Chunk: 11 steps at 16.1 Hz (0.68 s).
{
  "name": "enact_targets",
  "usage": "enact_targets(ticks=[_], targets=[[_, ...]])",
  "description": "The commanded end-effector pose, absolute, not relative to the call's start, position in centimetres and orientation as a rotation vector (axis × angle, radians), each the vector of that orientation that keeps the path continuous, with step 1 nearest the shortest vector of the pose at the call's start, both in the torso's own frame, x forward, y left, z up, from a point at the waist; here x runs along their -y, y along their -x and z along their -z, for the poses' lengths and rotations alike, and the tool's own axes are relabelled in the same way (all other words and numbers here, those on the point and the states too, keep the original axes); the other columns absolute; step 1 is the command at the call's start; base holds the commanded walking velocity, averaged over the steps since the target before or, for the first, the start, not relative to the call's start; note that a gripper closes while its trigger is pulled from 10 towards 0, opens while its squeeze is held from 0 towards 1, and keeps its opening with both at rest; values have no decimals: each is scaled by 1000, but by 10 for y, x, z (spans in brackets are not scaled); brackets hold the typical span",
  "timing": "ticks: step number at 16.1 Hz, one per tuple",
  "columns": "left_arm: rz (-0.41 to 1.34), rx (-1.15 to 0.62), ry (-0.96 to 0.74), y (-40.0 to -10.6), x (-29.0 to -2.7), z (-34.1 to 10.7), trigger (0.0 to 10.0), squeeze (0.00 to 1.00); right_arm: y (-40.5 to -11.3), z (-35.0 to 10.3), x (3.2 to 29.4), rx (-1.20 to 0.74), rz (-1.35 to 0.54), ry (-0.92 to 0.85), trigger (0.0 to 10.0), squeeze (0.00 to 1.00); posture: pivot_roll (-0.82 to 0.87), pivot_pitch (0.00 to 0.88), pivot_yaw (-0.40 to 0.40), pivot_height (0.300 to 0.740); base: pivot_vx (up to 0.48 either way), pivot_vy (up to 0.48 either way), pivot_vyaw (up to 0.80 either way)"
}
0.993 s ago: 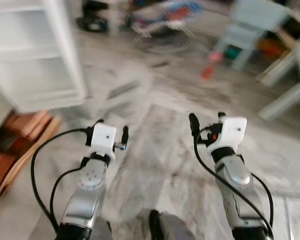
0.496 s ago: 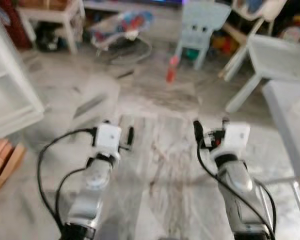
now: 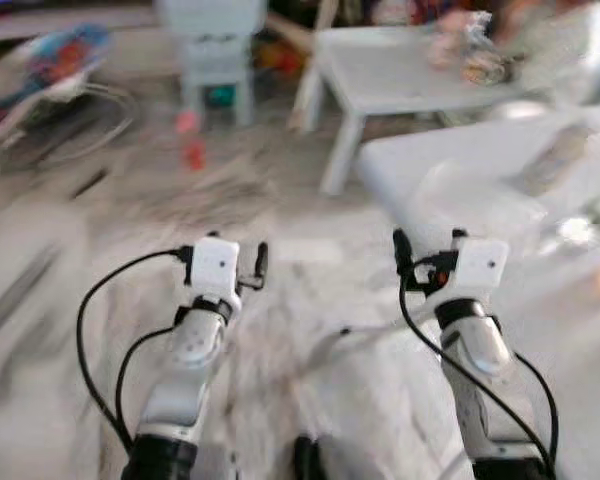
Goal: Restocking fridge
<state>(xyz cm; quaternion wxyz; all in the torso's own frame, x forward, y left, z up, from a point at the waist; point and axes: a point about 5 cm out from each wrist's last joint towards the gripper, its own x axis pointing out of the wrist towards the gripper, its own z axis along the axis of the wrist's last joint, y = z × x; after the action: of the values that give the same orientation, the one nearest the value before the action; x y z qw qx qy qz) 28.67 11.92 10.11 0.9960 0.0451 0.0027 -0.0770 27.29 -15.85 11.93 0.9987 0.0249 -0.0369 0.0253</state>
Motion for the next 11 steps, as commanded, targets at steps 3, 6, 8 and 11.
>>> enact_targets(ticks=[3,6,8,11], targets=[[125,-21,-84,-285,-126,-98,10000,0,-272,-121,153,83,-64,-54,10000,0,73,165,-79,740,82,427,-800],[149,13,-61,-285,-124,-102,10000,0,-271,-120,152,83,-67,-57,10000,0,73,164,-79,740,0,435,-631],[174,33,-51,-285,-118,-105,10000,0,-272,-120,151,84,-63,-55,10000,0,74,163,-79,740,0,187,0],[179,39,-47,-285,-117,-106,10000,0,-273,-120,153,86,-45,-49,10000,0,74,162,-78,740,0,0,0]])
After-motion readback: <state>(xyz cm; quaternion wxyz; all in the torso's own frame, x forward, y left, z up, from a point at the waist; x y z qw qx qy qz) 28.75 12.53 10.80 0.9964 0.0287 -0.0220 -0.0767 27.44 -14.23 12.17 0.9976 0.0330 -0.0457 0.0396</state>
